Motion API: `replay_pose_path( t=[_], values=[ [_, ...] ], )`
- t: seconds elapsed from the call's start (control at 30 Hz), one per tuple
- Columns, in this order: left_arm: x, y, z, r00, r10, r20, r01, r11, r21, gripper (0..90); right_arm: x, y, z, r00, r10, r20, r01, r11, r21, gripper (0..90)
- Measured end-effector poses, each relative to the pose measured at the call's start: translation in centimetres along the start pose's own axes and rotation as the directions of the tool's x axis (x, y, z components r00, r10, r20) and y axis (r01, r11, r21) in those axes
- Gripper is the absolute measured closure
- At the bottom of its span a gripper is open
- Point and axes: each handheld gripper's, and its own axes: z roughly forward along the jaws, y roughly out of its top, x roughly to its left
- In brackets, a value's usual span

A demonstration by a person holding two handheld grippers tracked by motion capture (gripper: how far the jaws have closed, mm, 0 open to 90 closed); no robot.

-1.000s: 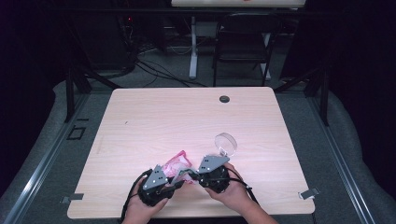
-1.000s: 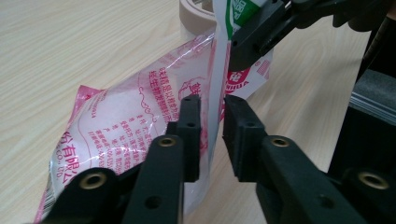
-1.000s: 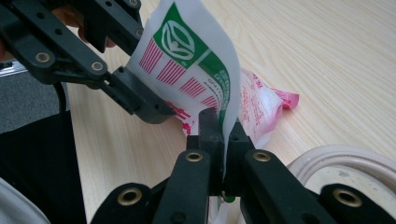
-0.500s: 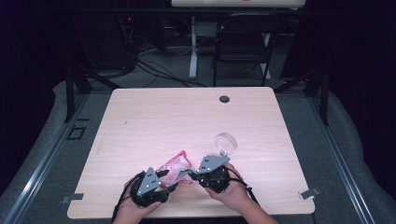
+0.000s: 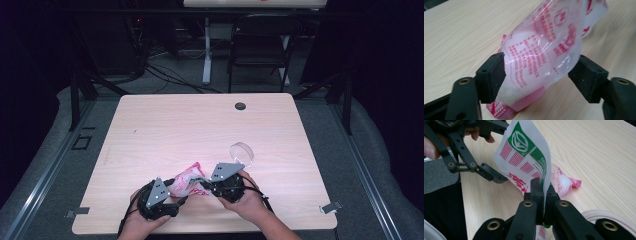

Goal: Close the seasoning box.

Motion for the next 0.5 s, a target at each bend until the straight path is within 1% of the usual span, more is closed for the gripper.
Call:
replay_pose_path(
  t=[0.03, 0.07, 0.1, 0.13, 0.17, 0.2, 0.23, 0.27, 0.3, 0.4, 0.43, 0.5],
  values=[
    [0.4, -0.3, 0.5, 1.0000, 0.001, 0.007, -0.001, 0.9998, 0.018, 27.8, 0.0, 0.1, 0.0, 1.0000, 0.004, -0.002, -0.004, 1.000, -0.003, 90.0],
    [0.4, -0.3, 0.5, 1.0000, 0.001, 0.007, -0.001, 0.9998, 0.018, 26.4, -0.1, 0.2, 0.0, 1.0000, -0.003, -0.004, 0.003, 1.000, 0.004, 90.0],
    [0.5, -0.4, 0.8, 1.0000, 0.006, 0.000, -0.006, 0.9997, 0.025, 26.4, -0.1, 0.2, 0.0, 1.0000, -0.003, -0.004, 0.003, 1.000, 0.004, 90.0],
    [0.7, -0.6, 1.5, 0.9999, 0.007, -0.008, -0.007, 0.9992, 0.040, 26.1, -0.2, 0.4, 0.1, 1.0000, -0.002, -0.008, 0.002, 1.000, 0.001, 90.0],
    [0.7, -0.6, 1.5, 0.9999, 0.007, -0.008, -0.007, 0.9992, 0.040, 26.1, -0.2, 0.4, 0.1, 1.0000, -0.002, -0.008, 0.002, 1.000, 0.001, 90.0],
    [1.0, -0.8, 2.1, 0.9998, -0.008, -0.017, 0.009, 0.9991, 0.042, 24.4, -0.3, 0.5, 0.1, 0.9999, -0.004, -0.012, 0.004, 1.000, 0.009, 90.0],
    [1.0, -0.8, 2.1, 0.9998, -0.008, -0.017, 0.009, 0.9991, 0.042, 23.7, -0.3, 0.6, 0.1, 0.9999, -0.006, -0.012, 0.006, 1.000, 0.010, 90.0],
    [1.3, -0.8, 2.4, 0.9996, -0.022, -0.016, 0.023, 0.9988, 0.044, 23.3, -0.4, 0.6, 0.1, 0.9999, -0.006, -0.015, 0.006, 1.000, 0.009, 90.0],
    [1.3, -0.8, 2.4, 0.9996, -0.022, -0.016, 0.023, 0.9988, 0.044, 22.9, -0.4, 0.6, 0.1, 0.9999, -0.006, -0.015, 0.006, 1.000, 0.009, 90.0],
    [1.5, -1.0, 2.7, 0.9994, -0.033, -0.006, 0.033, 0.9985, 0.044, 22.4, -0.6, 0.7, 0.1, 0.9997, -0.003, -0.024, 0.003, 1.000, 0.015, 90.0],
    [1.6, -1.1, 2.8, 0.9994, -0.034, -0.006, 0.034, 0.9986, 0.040, 22.1, -0.6, 0.7, 0.1, 0.9996, 0.006, -0.028, -0.006, 1.000, 0.009, 90.0],
    [1.8, -1.3, 3.0, 0.9991, -0.041, 0.007, 0.041, 0.9983, 0.041, 20.5, -0.7, 0.8, 0.2, 0.9995, 0.005, -0.033, -0.005, 1.000, 0.016, 90.0]
  ],
)
